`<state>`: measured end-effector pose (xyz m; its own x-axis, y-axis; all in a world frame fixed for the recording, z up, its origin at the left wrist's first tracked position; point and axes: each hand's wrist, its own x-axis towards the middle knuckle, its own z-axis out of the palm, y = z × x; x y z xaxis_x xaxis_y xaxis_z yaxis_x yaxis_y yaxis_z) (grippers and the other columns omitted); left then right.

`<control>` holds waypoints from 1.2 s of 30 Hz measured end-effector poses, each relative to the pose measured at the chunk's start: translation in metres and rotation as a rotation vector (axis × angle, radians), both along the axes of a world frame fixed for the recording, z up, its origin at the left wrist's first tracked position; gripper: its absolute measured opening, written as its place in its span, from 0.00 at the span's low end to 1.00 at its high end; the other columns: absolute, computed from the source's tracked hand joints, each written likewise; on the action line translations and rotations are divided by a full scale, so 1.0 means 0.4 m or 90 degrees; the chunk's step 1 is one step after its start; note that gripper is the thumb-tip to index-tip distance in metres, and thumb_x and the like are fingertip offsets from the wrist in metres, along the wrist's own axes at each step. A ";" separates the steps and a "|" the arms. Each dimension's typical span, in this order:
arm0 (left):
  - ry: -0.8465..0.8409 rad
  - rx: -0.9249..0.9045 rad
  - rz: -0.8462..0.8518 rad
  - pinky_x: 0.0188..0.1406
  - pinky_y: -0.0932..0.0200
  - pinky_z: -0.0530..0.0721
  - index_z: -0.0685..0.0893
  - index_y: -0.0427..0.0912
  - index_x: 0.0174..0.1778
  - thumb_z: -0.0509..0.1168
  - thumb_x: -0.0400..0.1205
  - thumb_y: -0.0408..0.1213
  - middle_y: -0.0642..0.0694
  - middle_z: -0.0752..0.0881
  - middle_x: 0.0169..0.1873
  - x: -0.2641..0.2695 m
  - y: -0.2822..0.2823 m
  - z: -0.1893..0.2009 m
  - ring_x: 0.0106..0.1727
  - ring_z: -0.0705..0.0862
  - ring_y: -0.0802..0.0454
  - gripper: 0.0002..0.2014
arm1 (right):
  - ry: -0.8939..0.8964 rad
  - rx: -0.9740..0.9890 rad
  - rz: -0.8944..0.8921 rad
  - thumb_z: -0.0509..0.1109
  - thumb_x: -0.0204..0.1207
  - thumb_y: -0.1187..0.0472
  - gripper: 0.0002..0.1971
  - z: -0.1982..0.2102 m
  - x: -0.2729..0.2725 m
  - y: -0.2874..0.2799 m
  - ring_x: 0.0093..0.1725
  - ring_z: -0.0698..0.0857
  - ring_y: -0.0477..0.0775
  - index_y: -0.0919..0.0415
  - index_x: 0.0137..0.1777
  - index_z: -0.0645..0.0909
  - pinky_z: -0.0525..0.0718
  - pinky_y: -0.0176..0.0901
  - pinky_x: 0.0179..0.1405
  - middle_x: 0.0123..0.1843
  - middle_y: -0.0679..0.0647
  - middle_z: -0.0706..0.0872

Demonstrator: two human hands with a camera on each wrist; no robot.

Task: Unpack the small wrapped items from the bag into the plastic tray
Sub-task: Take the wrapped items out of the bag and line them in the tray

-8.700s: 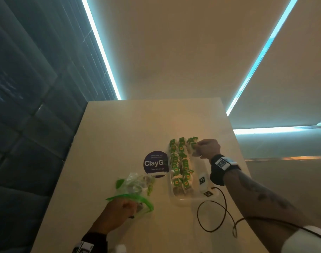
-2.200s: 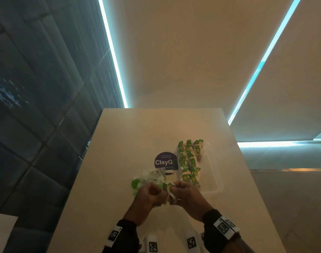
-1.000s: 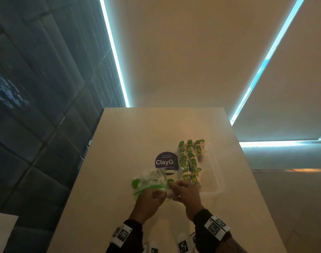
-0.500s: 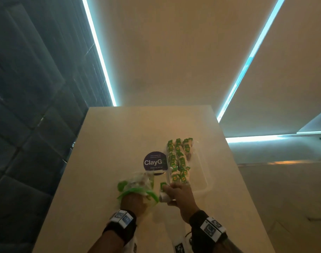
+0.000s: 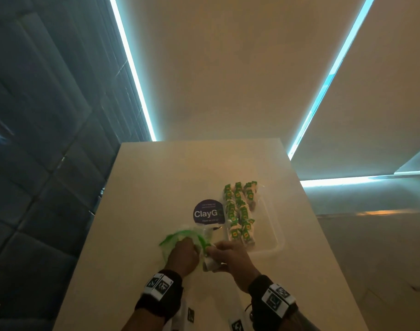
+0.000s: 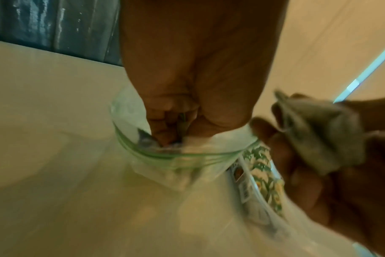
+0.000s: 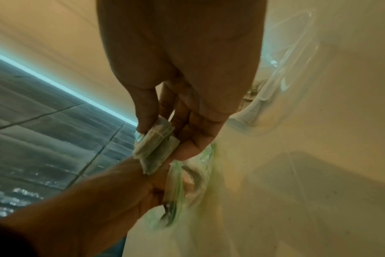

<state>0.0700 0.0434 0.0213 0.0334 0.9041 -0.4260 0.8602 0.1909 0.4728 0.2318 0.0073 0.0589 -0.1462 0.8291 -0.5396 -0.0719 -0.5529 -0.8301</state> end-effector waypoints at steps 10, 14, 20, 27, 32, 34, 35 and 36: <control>-0.317 0.006 0.087 0.45 0.53 0.91 0.81 0.53 0.45 0.71 0.76 0.31 0.49 0.90 0.48 -0.054 -0.040 0.027 0.48 0.89 0.54 0.11 | -0.048 0.008 0.004 0.73 0.77 0.61 0.14 -0.007 -0.018 0.000 0.42 0.88 0.61 0.75 0.51 0.84 0.88 0.55 0.45 0.44 0.65 0.88; -0.347 0.062 0.147 0.44 0.63 0.89 0.84 0.55 0.43 0.73 0.74 0.28 0.52 0.91 0.44 -0.061 -0.058 0.025 0.50 0.89 0.55 0.14 | -0.054 -0.003 -0.007 0.74 0.76 0.62 0.14 -0.018 -0.023 -0.003 0.44 0.89 0.65 0.76 0.51 0.83 0.88 0.59 0.48 0.50 0.73 0.88; -0.355 0.110 0.130 0.46 0.76 0.82 0.81 0.59 0.52 0.81 0.66 0.29 0.59 0.86 0.51 -0.063 -0.078 0.033 0.54 0.83 0.66 0.26 | -0.022 -0.027 0.043 0.74 0.77 0.61 0.11 -0.021 -0.033 -0.013 0.50 0.90 0.66 0.71 0.51 0.87 0.89 0.55 0.49 0.50 0.67 0.90; -0.408 0.109 0.255 0.36 0.57 0.90 0.80 0.54 0.53 0.84 0.62 0.32 0.46 0.89 0.44 -0.055 -0.082 0.026 0.43 0.90 0.51 0.28 | 0.008 -0.026 -0.017 0.74 0.77 0.63 0.12 -0.024 -0.032 -0.017 0.54 0.88 0.70 0.74 0.50 0.87 0.88 0.62 0.53 0.51 0.69 0.89; -0.567 0.060 0.416 0.38 0.49 0.91 0.81 0.39 0.55 0.82 0.67 0.29 0.34 0.90 0.44 -0.045 -0.089 0.025 0.43 0.91 0.38 0.23 | 0.054 -0.008 -0.061 0.72 0.78 0.63 0.12 -0.018 -0.041 -0.026 0.44 0.89 0.62 0.76 0.50 0.86 0.88 0.53 0.48 0.49 0.70 0.89; -0.620 0.049 0.465 0.41 0.47 0.90 0.82 0.37 0.54 0.79 0.70 0.27 0.34 0.90 0.46 -0.045 -0.091 0.025 0.45 0.91 0.38 0.19 | 0.070 -0.004 -0.064 0.72 0.79 0.63 0.12 -0.017 -0.043 -0.028 0.44 0.89 0.61 0.75 0.51 0.86 0.88 0.53 0.49 0.47 0.68 0.90; -0.620 0.055 0.475 0.41 0.48 0.89 0.83 0.37 0.52 0.77 0.72 0.26 0.35 0.91 0.47 -0.045 -0.092 0.026 0.44 0.90 0.40 0.15 | 0.072 -0.004 -0.062 0.71 0.79 0.63 0.12 -0.016 -0.042 -0.028 0.44 0.89 0.60 0.75 0.51 0.86 0.87 0.52 0.49 0.46 0.66 0.90; -0.599 0.070 0.472 0.42 0.49 0.88 0.85 0.38 0.50 0.76 0.73 0.25 0.35 0.91 0.46 -0.046 -0.092 0.028 0.43 0.90 0.42 0.12 | 0.068 -0.001 -0.063 0.71 0.79 0.63 0.12 -0.016 -0.039 -0.027 0.43 0.89 0.60 0.75 0.51 0.85 0.87 0.52 0.48 0.45 0.65 0.90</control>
<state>0.0516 0.0067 0.0326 -0.2529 0.8652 -0.4330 -0.1326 0.4123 0.9013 0.2161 -0.0033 0.0527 -0.1204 0.8412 -0.5271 -0.2134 -0.5405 -0.8139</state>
